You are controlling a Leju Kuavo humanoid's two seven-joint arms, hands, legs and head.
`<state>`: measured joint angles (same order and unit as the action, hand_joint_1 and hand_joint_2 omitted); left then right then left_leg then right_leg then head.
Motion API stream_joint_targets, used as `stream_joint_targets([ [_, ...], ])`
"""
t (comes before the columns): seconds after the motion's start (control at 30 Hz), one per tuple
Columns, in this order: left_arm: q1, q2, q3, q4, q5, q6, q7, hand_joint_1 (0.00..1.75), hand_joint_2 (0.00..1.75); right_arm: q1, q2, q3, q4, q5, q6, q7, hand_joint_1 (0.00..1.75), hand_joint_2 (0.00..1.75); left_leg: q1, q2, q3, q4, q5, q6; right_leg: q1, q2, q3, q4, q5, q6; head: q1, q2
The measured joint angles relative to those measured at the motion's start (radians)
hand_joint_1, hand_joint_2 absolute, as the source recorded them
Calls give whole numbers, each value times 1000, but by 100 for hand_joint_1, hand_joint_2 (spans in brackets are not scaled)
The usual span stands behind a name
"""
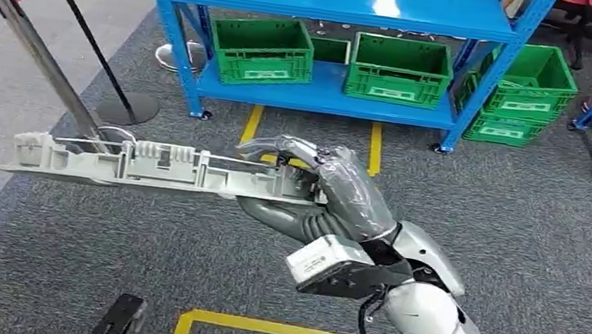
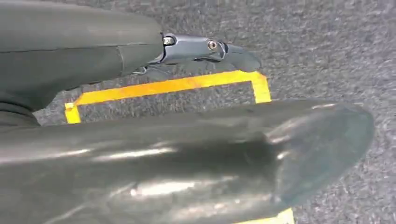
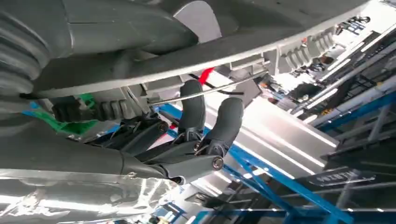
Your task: Take the parts from the cabinet and place them on the table.
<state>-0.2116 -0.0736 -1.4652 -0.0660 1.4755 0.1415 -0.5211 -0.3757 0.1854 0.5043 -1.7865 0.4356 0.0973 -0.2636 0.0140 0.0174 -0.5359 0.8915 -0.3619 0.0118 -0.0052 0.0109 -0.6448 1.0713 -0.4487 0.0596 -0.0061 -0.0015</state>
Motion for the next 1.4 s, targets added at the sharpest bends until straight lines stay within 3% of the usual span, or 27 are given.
stream_joint_targets([
  [0.07, 0, 1, -2, 0, 3, -3, 0, 0, 0, 2, -2, -1, -1, -2, 0, 0, 175, 175, 5, 11, -6, 2, 2, -7, -11, -1, -69, 154, -65, 16, 0, 0],
  [0.1, 1, -1, -3, 0, 3, -4, 0, 0, 0, 5, -6, -1, -3, 0, 0, 0, 175, 175, 9, 17, -9, 4, 4, -13, -17, -2, -94, 205, -77, 25, -1, 0],
  [0.17, 2, -4, -5, 0, 9, -6, 0, 0, 0, 11, -13, -2, -7, 0, -1, 1, 175, 175, 25, 30, -17, 17, 0, -33, -29, -8, -66, 151, -30, 45, 0, 0],
  [0.23, 4, -6, -7, 0, 13, -7, 0, 0, 0, 11, -18, -2, -16, 0, -2, 2, 175, 175, 45, 45, -30, 52, -16, -61, -46, -45, 31, -21, 44, 72, 0, 0],
  [0.27, 5, 8, -7, 3, 15, -6, 0, 0, 0, 13, -22, -5, -20, 0, -3, 2, 175, 175, 42, 49, -40, 69, -24, -74, -36, -63, 30, -25, 12, 79, 4, 0],
  [0.3, 7, 2, -7, 2, 17, -5, 0, 0, 0, 18, -22, -7, -28, 0, -4, 1, 175, 175, 39, 54, -49, 94, -36, -88, -41, -47, 32, -28, 20, 49, 6, 0],
  [0.33, 11, 2, -7, 2, 20, -3, 0, 0, 0, 28, -24, -13, -32, 2, -7, 0, 175, 175, 39, 55, -48, 91, -33, -87, -41, -37, 21, -14, 16, 24, -6, 0],
  [0.43, 27, -2, -8, 2, 22, -1, 10, 0, 0, 55, -27, -26, -48, 2, -19, -3, 175, 175, 47, 68, -48, 90, -34, -98, -35, -7, 2, 0, 22, -9, -8, 0],
  [0.5, 32, -2, -8, 2, 23, 0, 12, 0, 0, 63, -28, -29, -55, 3, -21, -3, 175, 175, 42, 14, -82, 180, -115, -85, -33, 9, -1, -8, 31, -24, -9, 0],
  [0.57, 39, -2, -9, 2, 24, 5, 19, 0, 0, 68, -28, -31, -58, 2, -23, -6, 175, 175, 29, -5, -159, 356, -198, -75, -27, 29, -6, -13, 39, -33, -12, 0],
  [0.6, 41, -1, -9, 2, 24, 8, 23, 0, 0, 70, -28, -32, -59, 2, -23, -6, 175, 175, 23, -8, -186, 413, -216, -68, -23, 40, -10, -13, 42, -34, -12, 0],
  [0.63, 44, -2, -10, 2, 24, 9, 26, 0, 0, 74, -28, -33, -60, 3, -23, -6, 175, 175, 18, -9, -192, 423, -209, -60, -20, 53, -12, -13, 44, -35, -11, 0],
  [0.7, 43, -2, -16, 2, 24, 8, 29, 0, 0, 78, -28, -33, -66, 2, -22, -6, 175, 175, 7, -20, -144, 328, -144, -36, -14, 80, -19, -13, 52, -34, -12, 0],
  [0.73, 41, -2, -18, 2, 24, 8, 29, 0, 0, 77, -28, -33, -70, 0, -21, -6, 175, 175, 2, -40, -97, 242, -106, -23, -13, 92, -22, -13, 56, -31, -11, 0],
  [0.77, 39, 0, -20, 2, 24, 8, 29, 0, 0, 76, -28, -33, -74, -2, -20, -6, 175, 175, 0, -95, -53, 167, -85, -9, -15, 102, -24, -13, 60, -28, -12, 0],
  [0.8, 35, 0, -24, 2, 23, 8, 27, 0, 0, 72, -28, -33, -76, -5, -19, -6, 175, 175, 3, -112, -42, 133, -98, -4, -5, 111, -32, -8, 62, -23, -11, 0],
  [0.83, 29, 0, -29, 2, 23, 8, 25, 0, 0, 69, -28, -33, -77, -6, -19, -7, 175, 175, 2, -98, -43, 131, -96, -26, -10, 122, -37, -11, 67, -18, -11, 0],
  [0.93, 16, -4, -33, 2, 23, 6, 23, 0, 0, 67, -28, -34, -82, -6, -18, -7, 175, 175, 4, -69, -44, 119, -80, -23, -16, 156, -47, -33, 87, 7, -11, 0],
  [0.97, 12, -3, -34, 3, 22, 5, 23, 0, 0, 68, -28, -34, -84, -8, -18, -7, 175, 175, 5, -53, -43, 113, -73, -20, -12, 112, -56, -20, 78, 6, -10, 0],
  [1.03, 11, -3, -36, 3, 20, 5, 21, 0, 0, 61, -28, -36, -85, -13, -16, -7, 175, 175, 1, -29, -46, 113, -70, -13, -8, 25, -101, 91, -1, 10, 0, 0],
  [1.1, 15, -4, -40, 3, 19, 5, 21, 0, 0, 62, -28, -35, -85, -15, -14, -7, 175, 175, -4, 4, -49, 113, -69, -10, -8, -3, -161, 248, -74, 14, 0, 0],
  [1.13, 15, -4, -41, 3, 19, 5, 21, 0, 0, 63, -28, -35, -85, -15, -14, -7, 175, 175, -6, 19, -49, 113, -68, -10, -8, -6, -165, 272, -77, 15, 0, 0],
  [1.17, 14, -4, -41, 3, 19, 5, 21, 0, 0, 64, -28, -35, -85, -15, -13, -7, 175, 175, -7, 33, -50, 113, -68, -10, -7, -7, -144, 249, -61, 14, 0, 0],
  [1.23, 11, -5, -44, 3, 19, 5, 21, 0, 0, 63, -28, -35, -85, -15, -13, -7, 175, 175, -8, 57, -48, 114, -69, -11, -4, -29, -43, 96, -1, 9, 0, 0],
  [1.27, 9, -6, -47, 3, 19, 5, 21, 0, 0, 61, -28, -35, -85, -15, -13, -7, 175, 175, -9, 67, -46, 115, -71, -13, -1, -62, 12, 13, 20, 4, 0, 0],
  [1.3, 8, -5, -50, 3, 19, 5, 20, 0, 0, 60, -28, -35, -86, -15, -13, -7, 175, 175, -19, 74, -48, 118, -73, -20, 10, -98, 30, -21, 4, -8, 0, 0],
  [1.4, 6, -8, -55, 3, 22, 13, 20, 0, 0, 59, -28, -39, -86, -21, -11, -8, 175, 175, -17, 103, -46, 116, -69, -33, 10, -56, 21, -22, 18, -28, -2, 0],
])
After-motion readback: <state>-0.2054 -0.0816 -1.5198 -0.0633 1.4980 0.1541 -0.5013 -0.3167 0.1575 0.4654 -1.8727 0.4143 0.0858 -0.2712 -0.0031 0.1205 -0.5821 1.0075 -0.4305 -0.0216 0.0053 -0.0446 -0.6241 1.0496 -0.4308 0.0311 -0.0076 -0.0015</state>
